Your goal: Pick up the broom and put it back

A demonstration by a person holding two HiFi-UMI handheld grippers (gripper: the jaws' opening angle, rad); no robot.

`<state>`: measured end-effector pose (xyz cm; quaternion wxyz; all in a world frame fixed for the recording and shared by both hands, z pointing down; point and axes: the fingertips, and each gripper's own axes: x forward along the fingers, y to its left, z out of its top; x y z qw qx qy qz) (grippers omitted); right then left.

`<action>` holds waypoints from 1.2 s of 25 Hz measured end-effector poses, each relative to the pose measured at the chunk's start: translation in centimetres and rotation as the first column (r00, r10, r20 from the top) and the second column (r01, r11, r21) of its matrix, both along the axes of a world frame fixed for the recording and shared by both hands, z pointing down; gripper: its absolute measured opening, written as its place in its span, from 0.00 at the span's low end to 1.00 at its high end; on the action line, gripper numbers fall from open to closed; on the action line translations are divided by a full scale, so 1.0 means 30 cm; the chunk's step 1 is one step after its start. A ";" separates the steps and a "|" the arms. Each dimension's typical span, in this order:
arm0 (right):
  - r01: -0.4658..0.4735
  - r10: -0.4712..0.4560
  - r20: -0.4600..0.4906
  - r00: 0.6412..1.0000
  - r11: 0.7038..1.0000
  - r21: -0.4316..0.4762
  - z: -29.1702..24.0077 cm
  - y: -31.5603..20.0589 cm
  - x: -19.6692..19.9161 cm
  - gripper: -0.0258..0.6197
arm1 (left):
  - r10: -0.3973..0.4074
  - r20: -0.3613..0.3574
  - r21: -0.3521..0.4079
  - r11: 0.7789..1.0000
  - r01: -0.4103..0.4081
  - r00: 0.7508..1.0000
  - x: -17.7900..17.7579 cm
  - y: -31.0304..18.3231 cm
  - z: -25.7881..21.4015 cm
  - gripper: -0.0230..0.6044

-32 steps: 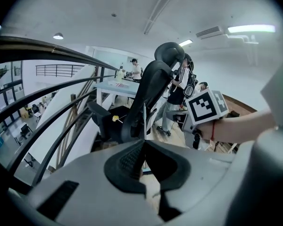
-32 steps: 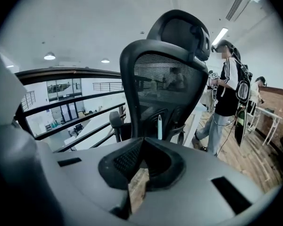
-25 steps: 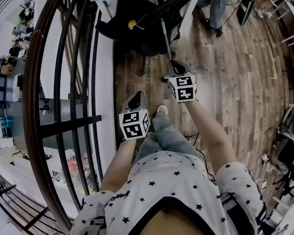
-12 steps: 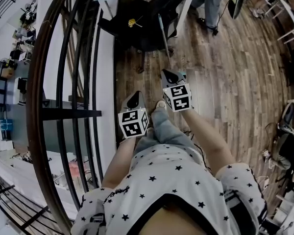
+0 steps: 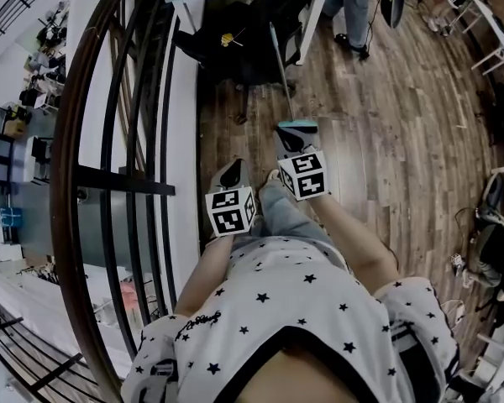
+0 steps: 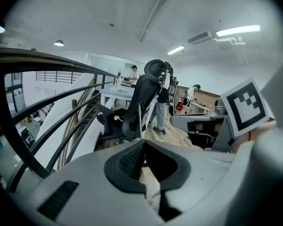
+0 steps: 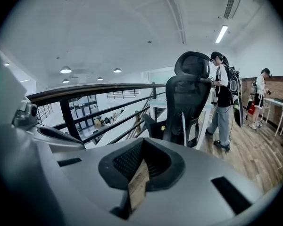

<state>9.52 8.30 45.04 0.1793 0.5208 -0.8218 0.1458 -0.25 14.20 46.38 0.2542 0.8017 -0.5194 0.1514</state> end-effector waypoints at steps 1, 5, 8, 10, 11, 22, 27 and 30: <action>0.002 -0.002 0.002 1.000 1.000 -0.003 -0.001 0.016 -0.004 0.03 | 0.005 0.001 0.002 1.000 -0.005 1.000 0.001 0.011 -0.001 0.05; 0.013 -0.012 0.010 1.000 1.000 -0.015 -0.006 0.065 -0.017 0.03 | 0.023 0.011 0.007 1.000 -0.023 1.000 0.003 0.043 -0.009 0.05; 0.022 -0.022 0.016 1.000 1.000 -0.016 -0.010 0.090 -0.023 0.03 | 0.022 0.011 0.004 1.000 -0.022 1.000 0.000 0.062 -0.005 0.05; 0.027 -0.027 0.023 0.999 0.999 -0.016 -0.014 0.101 -0.027 0.03 | 0.018 0.011 0.001 1.000 -0.018 1.000 -0.004 0.070 0.000 0.05; 0.030 -0.030 0.028 0.999 0.999 -0.018 -0.016 0.106 -0.029 0.03 | 0.016 0.013 0.001 1.000 -0.016 1.000 -0.006 0.073 0.000 0.05; 0.042 -0.040 0.048 0.998 0.998 -0.041 -0.009 0.146 -0.042 0.03 | 0.007 0.024 0.007 1.000 -0.007 1.000 -0.023 0.088 -0.008 0.05; 0.047 -0.046 0.042 0.998 0.998 -0.038 -0.009 0.152 -0.034 0.03 | 0.016 0.027 0.007 1.000 -0.016 0.999 -0.010 0.090 -0.001 0.05; 0.043 -0.041 0.054 0.998 0.998 -0.042 -0.008 0.155 -0.033 0.03 | 0.020 0.029 0.007 1.000 -0.020 0.999 -0.006 0.091 -0.001 0.05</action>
